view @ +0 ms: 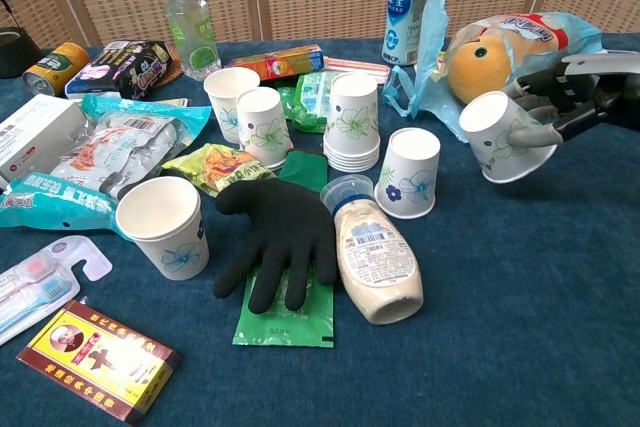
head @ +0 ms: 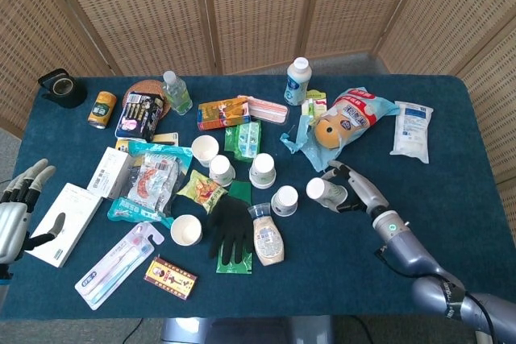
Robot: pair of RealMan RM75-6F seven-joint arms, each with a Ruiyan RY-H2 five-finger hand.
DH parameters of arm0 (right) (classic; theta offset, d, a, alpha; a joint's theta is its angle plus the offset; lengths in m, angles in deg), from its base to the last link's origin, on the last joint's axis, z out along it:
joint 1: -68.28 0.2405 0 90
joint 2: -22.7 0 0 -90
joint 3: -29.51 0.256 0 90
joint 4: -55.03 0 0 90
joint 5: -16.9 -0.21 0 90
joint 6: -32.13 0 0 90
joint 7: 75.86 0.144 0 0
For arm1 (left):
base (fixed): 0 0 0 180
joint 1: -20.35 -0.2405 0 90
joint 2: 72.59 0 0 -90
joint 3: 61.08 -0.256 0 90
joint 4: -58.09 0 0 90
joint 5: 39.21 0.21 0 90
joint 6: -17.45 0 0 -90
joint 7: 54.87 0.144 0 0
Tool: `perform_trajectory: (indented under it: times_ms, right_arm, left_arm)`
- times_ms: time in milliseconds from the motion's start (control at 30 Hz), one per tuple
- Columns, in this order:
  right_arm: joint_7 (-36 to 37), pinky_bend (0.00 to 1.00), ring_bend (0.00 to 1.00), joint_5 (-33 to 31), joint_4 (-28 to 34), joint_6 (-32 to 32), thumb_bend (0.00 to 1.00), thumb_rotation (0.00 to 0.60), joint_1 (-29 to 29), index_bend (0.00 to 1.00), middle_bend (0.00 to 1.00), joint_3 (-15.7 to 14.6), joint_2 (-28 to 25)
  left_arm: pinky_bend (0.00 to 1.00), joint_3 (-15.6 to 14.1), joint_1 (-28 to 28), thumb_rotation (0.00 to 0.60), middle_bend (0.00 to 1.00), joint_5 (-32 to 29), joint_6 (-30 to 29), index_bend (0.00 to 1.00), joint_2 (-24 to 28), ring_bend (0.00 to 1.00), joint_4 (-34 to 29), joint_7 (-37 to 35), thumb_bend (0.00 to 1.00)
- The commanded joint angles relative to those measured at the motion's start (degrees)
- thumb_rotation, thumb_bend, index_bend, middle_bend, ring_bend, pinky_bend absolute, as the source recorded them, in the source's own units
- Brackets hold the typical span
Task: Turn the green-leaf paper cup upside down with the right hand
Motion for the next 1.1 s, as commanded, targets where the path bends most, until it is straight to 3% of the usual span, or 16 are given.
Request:
perform_trajectory:
  times_ms: [33,567,900,1100]
  right_arm:
    - [8.2,0.0,0.0,6.6,-4.4,-1.8,0.39,0.6,-0.7,0.39,0.03,0.2,0.8]
    - [28.1,0.0,0.0,22.4,-14.0,2.9,0.37,0.6,1.3,0.35,0.01,-7.5,2.3]
    - [33.1,0.0,0.0,26.2,-17.6,8.6,0.5,0.575,1.7,0.12,0.0,-12.2,1.1]
    - [32.0,0.0,0.0,25.7,-17.9,11.3,0.51,0.537,1.4,0.09,0.0,-13.2,0.3]
  left_arm:
    - [0.1,0.1,0.0,0.6,0.04,0.0,-0.2,0.03,0.1,0.03,-0.3,0.3,0.46]
    - [0.1,0.0,-0.5,0.6,0.04,0.7,-1.0,0.03,0.7,0.03,-1.2,0.6,0.46]
    - [0.1,-0.2,-0.7,0.6,0.04,1.6,-1.8,0.03,0.8,0.02,-1.2,0.1,0.46]
    - [0.1,-0.3,-0.8,0.6,0.04,2.0,-1.9,0.03,0.9,0.02,-1.0,-0.6,0.46]
